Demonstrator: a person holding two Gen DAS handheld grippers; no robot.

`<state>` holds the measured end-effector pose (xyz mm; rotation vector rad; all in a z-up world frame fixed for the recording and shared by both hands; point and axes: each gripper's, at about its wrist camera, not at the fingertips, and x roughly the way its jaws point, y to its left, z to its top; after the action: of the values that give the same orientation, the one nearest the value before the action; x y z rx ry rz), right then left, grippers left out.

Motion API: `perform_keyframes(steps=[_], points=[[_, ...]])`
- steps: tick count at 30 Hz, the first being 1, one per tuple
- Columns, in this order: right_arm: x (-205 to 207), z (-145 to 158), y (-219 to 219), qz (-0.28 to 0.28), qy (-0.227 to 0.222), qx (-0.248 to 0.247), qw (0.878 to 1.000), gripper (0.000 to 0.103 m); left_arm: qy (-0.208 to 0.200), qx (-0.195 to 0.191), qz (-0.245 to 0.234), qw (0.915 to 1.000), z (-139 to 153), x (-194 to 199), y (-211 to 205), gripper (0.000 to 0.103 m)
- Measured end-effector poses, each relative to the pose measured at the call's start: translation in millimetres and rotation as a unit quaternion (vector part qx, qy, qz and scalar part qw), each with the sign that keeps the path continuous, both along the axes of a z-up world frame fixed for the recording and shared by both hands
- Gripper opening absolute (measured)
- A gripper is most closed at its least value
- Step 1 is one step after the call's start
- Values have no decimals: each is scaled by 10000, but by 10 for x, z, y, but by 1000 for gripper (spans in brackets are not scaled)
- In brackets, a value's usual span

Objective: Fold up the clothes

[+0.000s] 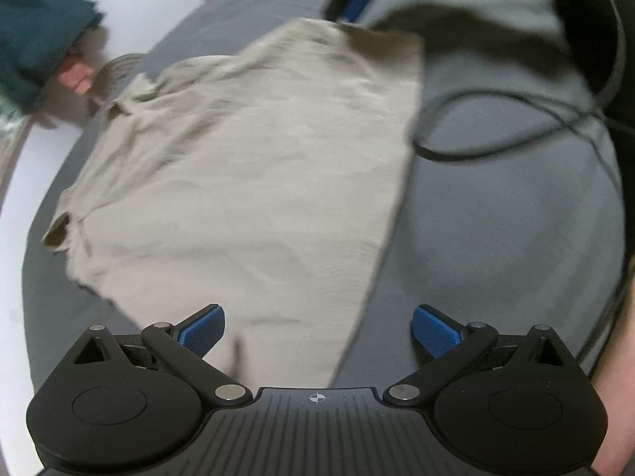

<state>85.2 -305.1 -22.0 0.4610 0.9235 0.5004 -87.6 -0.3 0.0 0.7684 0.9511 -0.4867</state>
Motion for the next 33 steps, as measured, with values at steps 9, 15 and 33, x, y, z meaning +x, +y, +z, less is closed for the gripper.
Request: perform_keyframes(steps=[9,15,33], points=[[-503,310,705,1872,-1926,-469,9621,35,-202,-3163,4547,8324,386,483,1498,103],[-1376,126,1776,3406,-3233,-1794,8645,35,-389,-4067,5006,7632,293,545,1910,103],[-1905,-454,2800,4022,-5033,-3698,6695,10,212,0,3355,9418,561,1908,1779,103]])
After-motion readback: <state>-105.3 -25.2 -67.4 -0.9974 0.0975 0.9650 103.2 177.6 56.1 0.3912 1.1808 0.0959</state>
